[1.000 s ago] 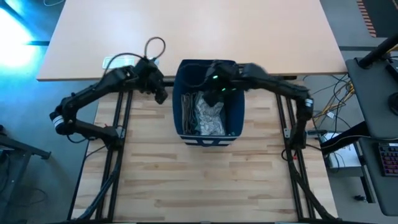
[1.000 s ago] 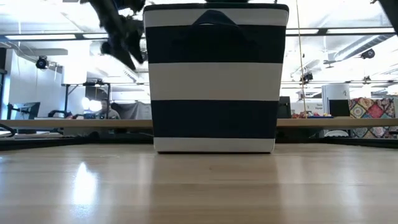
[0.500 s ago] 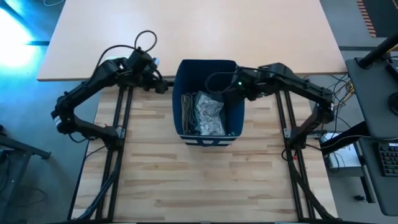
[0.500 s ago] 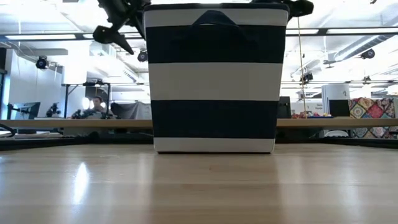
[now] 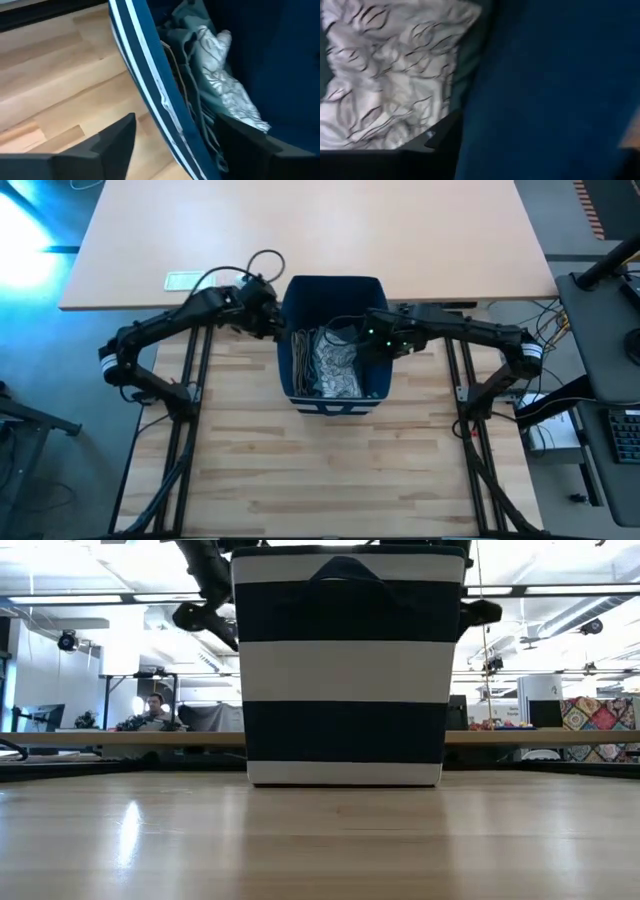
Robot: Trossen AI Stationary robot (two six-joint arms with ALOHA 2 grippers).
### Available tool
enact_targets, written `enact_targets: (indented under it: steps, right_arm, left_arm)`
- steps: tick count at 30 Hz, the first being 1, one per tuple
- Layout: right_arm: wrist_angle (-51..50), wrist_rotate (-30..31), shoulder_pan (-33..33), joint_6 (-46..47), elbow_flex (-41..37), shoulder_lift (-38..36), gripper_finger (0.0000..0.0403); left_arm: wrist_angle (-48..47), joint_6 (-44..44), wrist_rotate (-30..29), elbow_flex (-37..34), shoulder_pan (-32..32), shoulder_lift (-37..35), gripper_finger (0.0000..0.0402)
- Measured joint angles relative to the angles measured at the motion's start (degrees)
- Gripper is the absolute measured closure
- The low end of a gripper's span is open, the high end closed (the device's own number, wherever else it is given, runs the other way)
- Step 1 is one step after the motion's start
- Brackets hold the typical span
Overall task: Fold Laundry from Bin
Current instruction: Put the folded clothes into the laundry basket
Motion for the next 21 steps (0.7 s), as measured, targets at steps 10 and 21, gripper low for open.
enact_targets:
  steps: [10,21]
  right_arm:
    - [5.4,0.4,-1.3,-1.2,1.8,0.3,0.0382]
    - [3.9,-5.9,-16.2,-10.5,21.2,5.4,0.0388]
  left_arm:
    - [-1.3,2.6,-1.8,8.0,-1.7,7.2,0.0383]
    - [-21.5,18.5,3.2,49.4,7.4,25.6,0.039]
